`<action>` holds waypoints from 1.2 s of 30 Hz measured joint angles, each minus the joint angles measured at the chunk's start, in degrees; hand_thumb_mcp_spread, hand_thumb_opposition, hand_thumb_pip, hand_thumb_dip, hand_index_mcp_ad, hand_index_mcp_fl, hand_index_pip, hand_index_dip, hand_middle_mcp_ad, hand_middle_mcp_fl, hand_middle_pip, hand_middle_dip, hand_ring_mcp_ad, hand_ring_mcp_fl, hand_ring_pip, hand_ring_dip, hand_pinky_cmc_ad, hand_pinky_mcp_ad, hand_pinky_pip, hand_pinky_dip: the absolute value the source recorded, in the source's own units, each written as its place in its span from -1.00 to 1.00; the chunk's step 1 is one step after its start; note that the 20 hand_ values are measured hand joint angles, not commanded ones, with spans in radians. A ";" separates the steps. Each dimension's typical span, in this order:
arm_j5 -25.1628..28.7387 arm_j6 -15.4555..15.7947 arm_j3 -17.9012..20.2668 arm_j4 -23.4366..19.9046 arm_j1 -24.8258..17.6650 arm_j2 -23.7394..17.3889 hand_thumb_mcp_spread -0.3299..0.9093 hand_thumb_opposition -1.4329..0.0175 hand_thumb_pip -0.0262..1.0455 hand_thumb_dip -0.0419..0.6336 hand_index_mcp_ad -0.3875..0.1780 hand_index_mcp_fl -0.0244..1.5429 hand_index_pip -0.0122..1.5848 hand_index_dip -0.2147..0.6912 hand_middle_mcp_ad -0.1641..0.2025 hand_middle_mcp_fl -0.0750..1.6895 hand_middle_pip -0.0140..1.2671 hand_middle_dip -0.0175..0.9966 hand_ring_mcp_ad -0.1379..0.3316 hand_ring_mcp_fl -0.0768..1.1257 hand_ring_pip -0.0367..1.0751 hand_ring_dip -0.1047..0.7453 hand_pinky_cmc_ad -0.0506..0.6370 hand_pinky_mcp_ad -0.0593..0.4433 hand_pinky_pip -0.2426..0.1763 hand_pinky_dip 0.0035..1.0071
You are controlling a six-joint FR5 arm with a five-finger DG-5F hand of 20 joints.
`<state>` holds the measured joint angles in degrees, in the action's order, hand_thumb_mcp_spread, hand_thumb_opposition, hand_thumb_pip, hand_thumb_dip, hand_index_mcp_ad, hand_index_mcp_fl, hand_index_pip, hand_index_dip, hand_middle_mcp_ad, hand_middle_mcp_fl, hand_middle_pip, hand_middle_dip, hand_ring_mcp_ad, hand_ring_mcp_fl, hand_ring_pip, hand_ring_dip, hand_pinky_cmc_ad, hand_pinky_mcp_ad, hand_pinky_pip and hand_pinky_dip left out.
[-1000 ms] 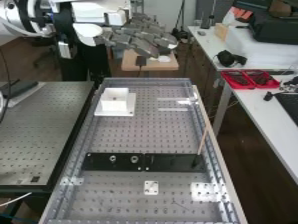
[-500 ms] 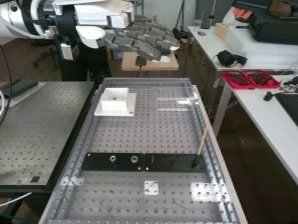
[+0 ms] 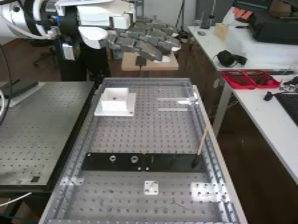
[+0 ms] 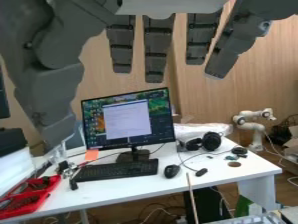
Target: Grab the smaller nut and place it in the white container
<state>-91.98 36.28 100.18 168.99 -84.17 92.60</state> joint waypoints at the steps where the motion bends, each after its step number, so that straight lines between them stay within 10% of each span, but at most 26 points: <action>1: 0.00 0.03 -0.05 0.02 0.00 0.03 0.07 -0.03 0.05 -0.32 -0.05 -0.78 -0.73 -0.39 0.02 -0.65 -0.81 -0.56 0.33 -0.84 -0.75 -0.61 0.07 -0.10 0.02 -0.15; 36: 0.15 0.13 3.69 -1.05 -0.77 -4.06 0.07 -0.03 0.05 -0.32 0.01 -0.78 -0.84 -0.37 0.02 -0.65 -0.81 -0.56 0.37 -0.84 -0.76 -0.61 0.06 -0.10 0.02 -0.15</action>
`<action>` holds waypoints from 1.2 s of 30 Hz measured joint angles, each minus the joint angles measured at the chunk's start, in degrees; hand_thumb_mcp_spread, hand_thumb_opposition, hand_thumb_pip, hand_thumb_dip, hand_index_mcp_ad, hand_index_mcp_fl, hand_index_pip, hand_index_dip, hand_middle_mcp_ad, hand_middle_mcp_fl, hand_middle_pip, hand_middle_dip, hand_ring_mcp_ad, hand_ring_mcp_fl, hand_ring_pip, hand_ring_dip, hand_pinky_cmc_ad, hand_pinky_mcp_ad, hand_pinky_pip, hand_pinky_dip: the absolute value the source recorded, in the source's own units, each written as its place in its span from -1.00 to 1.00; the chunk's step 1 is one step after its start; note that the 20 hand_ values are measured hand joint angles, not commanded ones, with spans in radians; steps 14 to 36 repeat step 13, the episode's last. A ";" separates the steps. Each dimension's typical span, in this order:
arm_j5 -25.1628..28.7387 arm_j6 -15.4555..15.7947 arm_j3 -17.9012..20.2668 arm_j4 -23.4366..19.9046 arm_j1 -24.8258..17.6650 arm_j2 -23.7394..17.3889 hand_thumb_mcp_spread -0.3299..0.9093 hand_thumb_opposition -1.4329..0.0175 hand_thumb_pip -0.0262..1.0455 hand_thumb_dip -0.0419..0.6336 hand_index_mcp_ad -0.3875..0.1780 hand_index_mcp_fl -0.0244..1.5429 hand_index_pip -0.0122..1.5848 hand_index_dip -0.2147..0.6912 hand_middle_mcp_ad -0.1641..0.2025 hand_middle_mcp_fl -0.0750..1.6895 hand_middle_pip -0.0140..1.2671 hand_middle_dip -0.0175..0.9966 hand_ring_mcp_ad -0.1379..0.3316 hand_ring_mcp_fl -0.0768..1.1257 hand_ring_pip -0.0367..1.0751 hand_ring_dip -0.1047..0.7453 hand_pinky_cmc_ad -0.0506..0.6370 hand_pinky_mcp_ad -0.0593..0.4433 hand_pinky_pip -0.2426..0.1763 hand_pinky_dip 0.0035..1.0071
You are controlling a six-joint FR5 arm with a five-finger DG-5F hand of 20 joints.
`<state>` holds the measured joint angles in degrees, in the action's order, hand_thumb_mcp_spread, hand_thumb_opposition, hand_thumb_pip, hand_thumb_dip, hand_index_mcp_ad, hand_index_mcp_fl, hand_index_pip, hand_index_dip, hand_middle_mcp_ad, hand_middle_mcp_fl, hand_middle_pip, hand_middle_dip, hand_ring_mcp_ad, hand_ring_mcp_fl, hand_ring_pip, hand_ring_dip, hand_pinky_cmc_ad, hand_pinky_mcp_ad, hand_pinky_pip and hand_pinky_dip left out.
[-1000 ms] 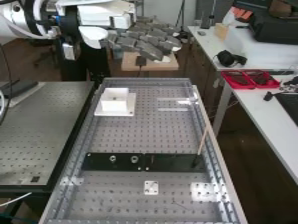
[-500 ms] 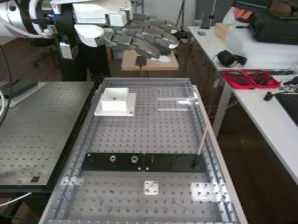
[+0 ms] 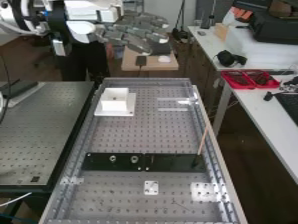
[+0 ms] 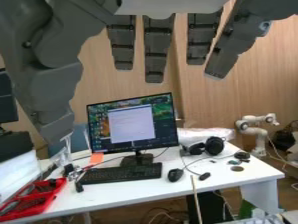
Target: Grab the smaller nut and place it in the white container
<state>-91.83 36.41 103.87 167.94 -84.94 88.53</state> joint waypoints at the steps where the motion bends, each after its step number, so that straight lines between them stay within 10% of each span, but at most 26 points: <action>1: -0.02 -0.14 0.15 0.01 0.06 -0.08 0.07 -0.03 0.05 -0.32 0.01 -0.78 -0.84 -0.37 0.02 -0.65 -0.81 -0.56 0.37 -0.84 -0.76 -0.61 0.06 -0.11 0.02 -0.15; 36: 0.00 -0.70 0.69 -0.14 0.33 -0.35 0.07 -0.03 0.02 -0.32 0.01 -0.78 -0.84 -0.37 0.03 -0.65 -0.81 -0.56 0.39 -0.84 -0.76 -0.61 0.06 -0.10 0.02 -0.15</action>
